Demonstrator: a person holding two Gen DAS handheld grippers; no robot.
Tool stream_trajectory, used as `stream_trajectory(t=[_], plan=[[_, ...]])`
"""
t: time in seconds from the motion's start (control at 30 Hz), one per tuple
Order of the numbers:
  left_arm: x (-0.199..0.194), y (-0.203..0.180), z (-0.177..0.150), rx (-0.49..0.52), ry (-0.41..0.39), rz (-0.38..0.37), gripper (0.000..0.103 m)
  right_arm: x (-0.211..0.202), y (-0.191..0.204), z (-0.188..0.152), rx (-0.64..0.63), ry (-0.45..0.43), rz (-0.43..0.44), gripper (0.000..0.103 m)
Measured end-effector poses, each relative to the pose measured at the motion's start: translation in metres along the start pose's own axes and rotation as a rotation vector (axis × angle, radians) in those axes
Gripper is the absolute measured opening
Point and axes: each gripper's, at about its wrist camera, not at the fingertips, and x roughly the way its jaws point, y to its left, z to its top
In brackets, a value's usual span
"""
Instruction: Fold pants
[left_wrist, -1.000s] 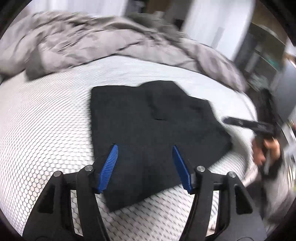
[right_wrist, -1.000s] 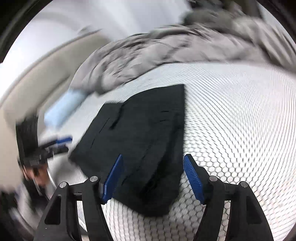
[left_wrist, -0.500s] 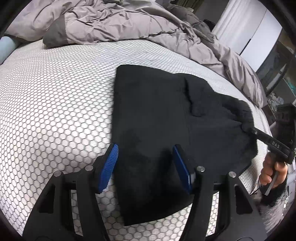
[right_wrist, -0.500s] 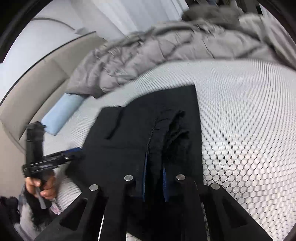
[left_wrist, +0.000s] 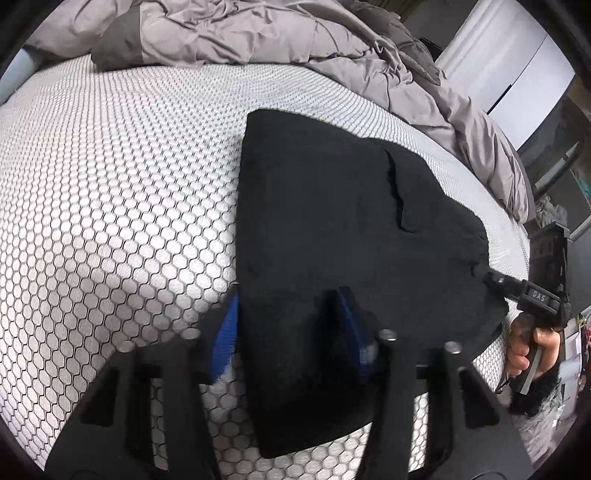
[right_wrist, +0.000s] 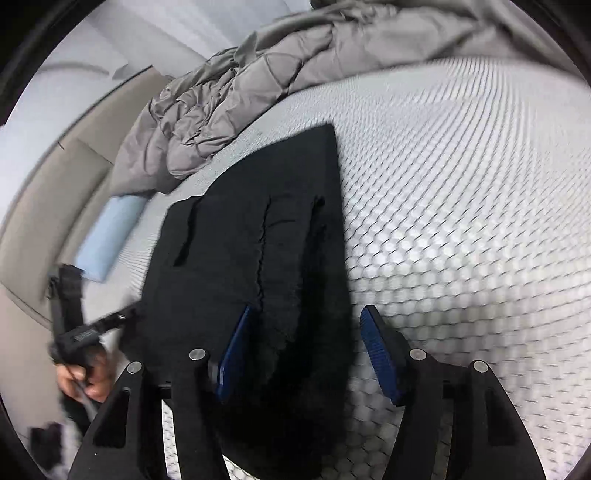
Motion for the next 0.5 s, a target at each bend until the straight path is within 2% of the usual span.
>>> stream_trajectory(t=[0.13, 0.2, 0.23, 0.33, 0.37, 0.4, 0.5], plan=[[-0.003, -0.022, 0.010, 0.086, -0.047, 0.086, 0.033, 0.005, 0.012, 0.000, -0.051, -0.028, 0.005, 0.034], [-0.002, -0.034, 0.017, 0.129, -0.066, 0.136, 0.032, 0.000, 0.021, 0.004, -0.078, -0.074, -0.011, 0.030], [0.001, -0.038, 0.020, 0.138, -0.068, 0.150, 0.032, 0.001, 0.026, 0.007, -0.092, -0.086, -0.023, 0.030], [0.010, -0.041, 0.024, 0.124, -0.067, 0.185, 0.032, 0.016, 0.035, 0.013, -0.135, -0.068, -0.135, 0.032], [0.011, -0.042, 0.024, 0.120, -0.068, 0.191, 0.032, 0.019, 0.035, 0.015, -0.134, -0.066, -0.150, 0.035], [0.011, -0.043, 0.025, 0.119, -0.070, 0.195, 0.032, 0.020, 0.035, 0.015, -0.131, -0.067, -0.165, 0.044], [0.007, -0.044, 0.021, 0.135, -0.082, 0.206, 0.033, 0.011, 0.037, 0.015, -0.121, -0.076, -0.165, 0.048]])
